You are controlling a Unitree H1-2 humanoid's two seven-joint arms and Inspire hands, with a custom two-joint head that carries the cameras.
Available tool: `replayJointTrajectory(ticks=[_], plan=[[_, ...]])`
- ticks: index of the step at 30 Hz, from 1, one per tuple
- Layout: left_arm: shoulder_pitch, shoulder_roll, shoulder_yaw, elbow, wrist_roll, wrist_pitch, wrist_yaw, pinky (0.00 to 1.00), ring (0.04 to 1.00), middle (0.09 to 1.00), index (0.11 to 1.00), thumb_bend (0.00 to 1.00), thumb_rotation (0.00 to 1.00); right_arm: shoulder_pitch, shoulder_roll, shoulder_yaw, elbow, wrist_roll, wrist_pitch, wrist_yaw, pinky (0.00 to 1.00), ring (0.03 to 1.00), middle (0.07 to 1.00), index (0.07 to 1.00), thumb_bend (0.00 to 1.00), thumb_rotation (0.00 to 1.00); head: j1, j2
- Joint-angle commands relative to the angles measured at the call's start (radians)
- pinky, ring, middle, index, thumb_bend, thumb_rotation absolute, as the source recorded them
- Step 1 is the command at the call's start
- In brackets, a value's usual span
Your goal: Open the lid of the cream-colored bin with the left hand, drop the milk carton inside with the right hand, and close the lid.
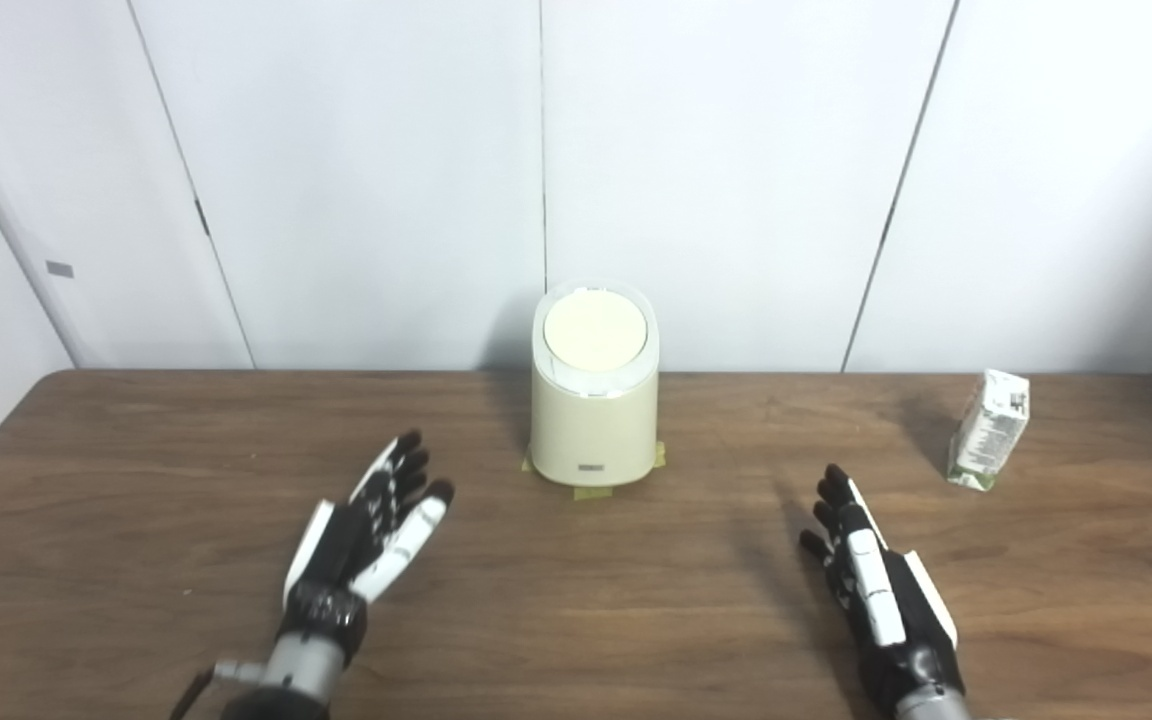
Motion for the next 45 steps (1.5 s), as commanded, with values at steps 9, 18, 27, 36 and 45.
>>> replayJointTrajectory(ticks=[9,18,27,36,45], plan=[[-0.288,0.016,-0.012,0.023,0.073,0.096,0.010,0.86,0.892,0.905,0.916,0.84,0.39,-0.016,-0.006,0.002,-0.009,-0.016,-0.036,-0.004,0.93,0.981,0.991,1.000,0.52,0.96,-0.002,0.009],[-0.469,0.017,-0.018,0.129,0.142,0.116,-0.041,0.84,0.886,0.899,0.928,0.89,0.34,-0.020,0.002,0.000,-0.008,-0.007,-0.020,-0.006,0.92,0.970,0.976,0.999,0.51,0.95,0.005,0.004],[-0.616,-0.030,0.043,0.277,0.325,0.116,-0.208,0.84,0.904,0.923,0.934,0.86,0.25,-0.024,-0.002,-0.002,0.009,0.010,-0.042,0.003,0.93,0.971,0.965,0.996,0.51,0.94,0.024,-0.007],[-0.756,-0.105,0.124,0.421,0.540,0.116,-0.373,0.83,0.904,0.951,0.953,0.87,0.17,-0.022,-0.008,-0.001,0.002,0.015,-0.037,0.002,0.93,0.967,0.952,0.988,0.51,0.94,0.028,0.003],[-0.850,-0.097,0.077,0.545,0.709,0.116,-0.419,0.86,0.939,0.958,0.941,0.87,0.09,-0.027,-0.002,0.002,0.001,0.013,-0.037,-0.002,0.92,0.958,0.946,0.984,0.53,0.93,0.031,0.012]])
